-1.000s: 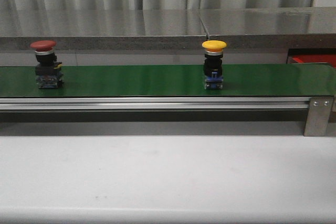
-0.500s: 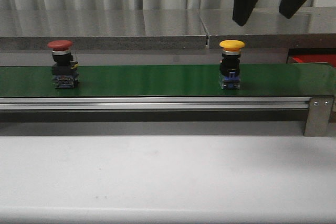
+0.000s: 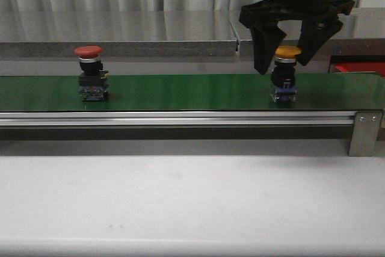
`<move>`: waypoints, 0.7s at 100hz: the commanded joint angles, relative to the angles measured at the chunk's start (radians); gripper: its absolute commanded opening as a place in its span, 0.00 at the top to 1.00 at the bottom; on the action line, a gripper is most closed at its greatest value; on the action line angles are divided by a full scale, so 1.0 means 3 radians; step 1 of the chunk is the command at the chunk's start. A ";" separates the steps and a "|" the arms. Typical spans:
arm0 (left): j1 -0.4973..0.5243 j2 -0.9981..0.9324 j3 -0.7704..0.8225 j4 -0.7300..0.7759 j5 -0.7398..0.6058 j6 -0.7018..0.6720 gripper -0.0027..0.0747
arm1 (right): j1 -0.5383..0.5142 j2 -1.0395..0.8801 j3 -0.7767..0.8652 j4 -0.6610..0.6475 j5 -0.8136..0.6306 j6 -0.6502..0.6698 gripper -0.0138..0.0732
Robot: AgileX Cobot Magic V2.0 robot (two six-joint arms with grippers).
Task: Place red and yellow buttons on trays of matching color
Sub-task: 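Lift the yellow button and lower it into the yellow tray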
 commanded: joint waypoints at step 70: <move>-0.0030 0.0039 -0.0074 -0.0030 -0.0242 -0.0006 0.99 | -0.0766 -0.0567 -0.0124 -0.0061 0.0117 0.0088 0.81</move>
